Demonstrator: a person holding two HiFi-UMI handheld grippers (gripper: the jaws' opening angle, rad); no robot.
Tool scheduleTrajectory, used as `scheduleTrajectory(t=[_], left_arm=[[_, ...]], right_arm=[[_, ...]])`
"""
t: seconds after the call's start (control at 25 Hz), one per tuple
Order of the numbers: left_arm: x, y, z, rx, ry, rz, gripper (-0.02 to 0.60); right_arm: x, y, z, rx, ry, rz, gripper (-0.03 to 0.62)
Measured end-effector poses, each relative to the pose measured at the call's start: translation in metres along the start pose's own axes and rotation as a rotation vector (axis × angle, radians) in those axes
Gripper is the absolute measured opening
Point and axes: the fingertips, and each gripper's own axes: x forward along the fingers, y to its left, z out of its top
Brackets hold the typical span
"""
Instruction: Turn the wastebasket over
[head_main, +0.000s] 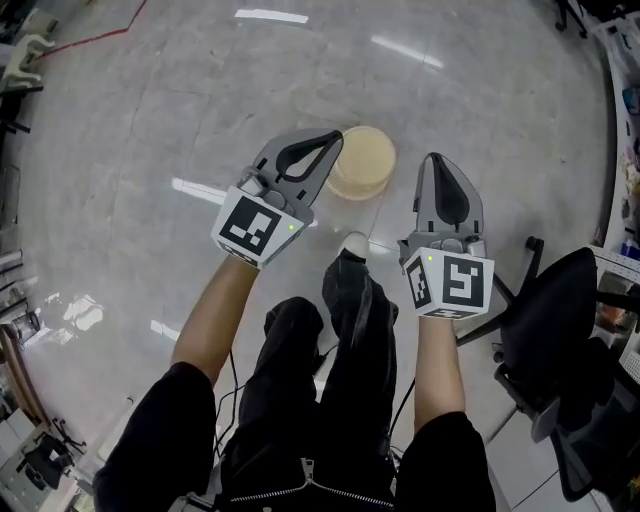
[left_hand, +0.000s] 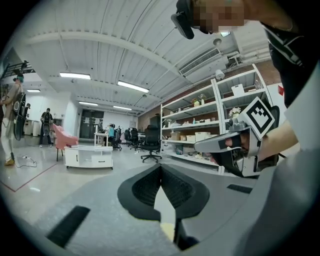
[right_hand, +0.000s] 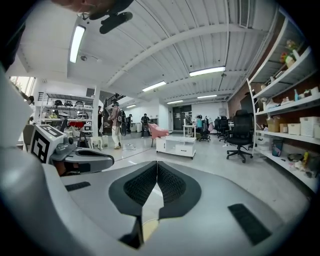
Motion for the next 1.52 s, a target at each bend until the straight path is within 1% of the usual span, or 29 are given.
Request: scheduleTrajectory(t=[0.08,0.16,0.32,0.56,0.68,0.8,0.92,1.12,1.24,1.32,1.44,1.52], left_arm=[[0.004,0.005,-0.026,0.044,-0.021,-0.001,0.005],[0.008,0.011,-0.051,0.058,-0.036,0.008,0.005],[0.004,0.021,-0.103,0.063,-0.045,0.009,0.005],[-0.005,0.018,-0.168,0.077,-0.055,0.011,0.005],[-0.005,0.019,-0.202,0.053,-0.056,0.004,0.005],[-0.004,0.018,-0.242,0.065,-0.042,-0.018,0.005],[0.002,0.022,-0.264,0.058,-0.058,-0.011,0.005],[0.007,0.027,-0.293,0.027,-0.073,0.02,0.005],[0.011,0.026,-0.304,0.002,-0.077,0.012,0.005],[0.008,0.023,-0.312,-0.005,-0.073,0.0,0.005],[0.004,0.021,-0.33,0.004,-0.051,-0.006,0.005],[0.005,0.023,-0.345,0.011,-0.036,-0.011,0.005]], right_arm=[[0.007,-0.002,-0.022,-0.013,-0.011,0.007,0.011],[0.018,-0.003,-0.043,-0.036,-0.021,0.015,0.011],[0.038,0.008,-0.084,-0.09,-0.031,0.022,0.011],[0.04,0.014,-0.135,-0.144,-0.058,0.026,0.011],[0.049,0.012,-0.168,-0.178,-0.044,0.019,0.011],[0.055,0.009,-0.203,-0.211,-0.013,0.012,0.011],[0.062,0.008,-0.216,-0.236,-0.028,0.007,0.011],[0.073,0.014,-0.242,-0.222,-0.053,0.004,0.011],[0.077,0.004,-0.255,-0.229,-0.052,-0.021,0.009],[0.076,-0.004,-0.266,-0.249,-0.041,-0.041,0.011],[0.079,-0.015,-0.287,-0.27,-0.01,-0.058,0.011],[0.086,-0.022,-0.305,-0.299,0.028,-0.069,0.011]])
